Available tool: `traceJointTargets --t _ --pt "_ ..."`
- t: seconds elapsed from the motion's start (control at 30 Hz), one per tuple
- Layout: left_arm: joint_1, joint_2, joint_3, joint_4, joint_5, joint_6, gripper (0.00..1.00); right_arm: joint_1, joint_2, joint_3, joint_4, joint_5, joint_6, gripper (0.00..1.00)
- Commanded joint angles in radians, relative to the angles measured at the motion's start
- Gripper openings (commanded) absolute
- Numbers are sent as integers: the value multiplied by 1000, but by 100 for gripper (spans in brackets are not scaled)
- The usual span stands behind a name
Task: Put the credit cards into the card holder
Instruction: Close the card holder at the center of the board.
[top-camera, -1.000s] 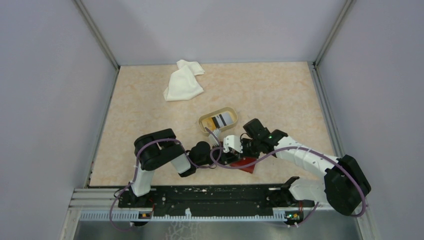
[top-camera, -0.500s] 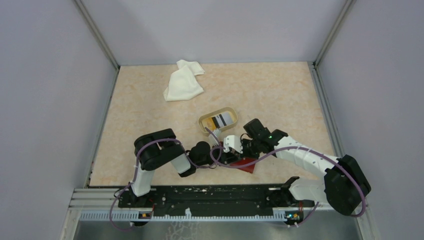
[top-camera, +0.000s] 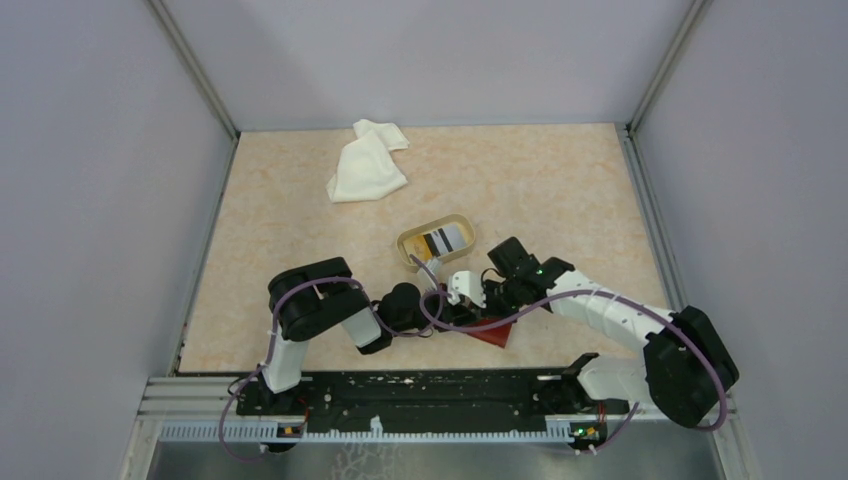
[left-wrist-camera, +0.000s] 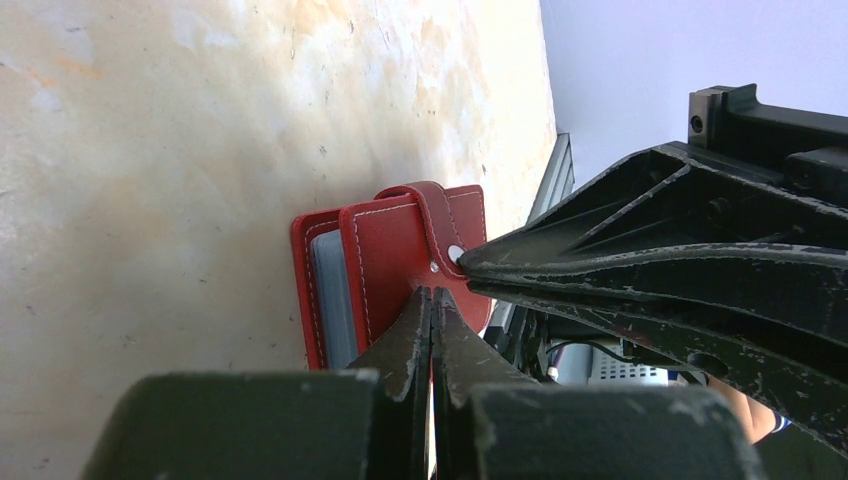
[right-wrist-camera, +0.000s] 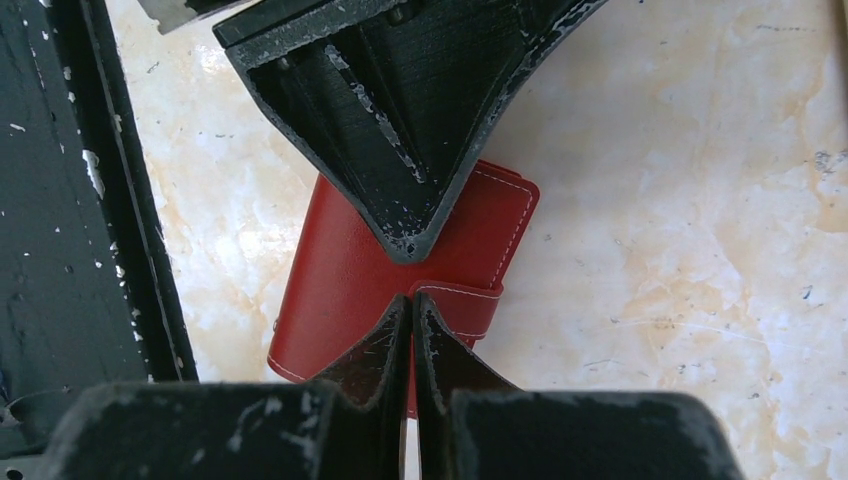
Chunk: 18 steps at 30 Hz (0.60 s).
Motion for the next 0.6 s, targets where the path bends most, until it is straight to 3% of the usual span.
traceJointTargets --t 0.0,0.57 --pt "2 28 -6 -31 -18 29 0 -8 17 40 1 -54 36 0" --pt "2 18 -26 -15 -24 31 0 -7 44 37 -14 -72 32 0"
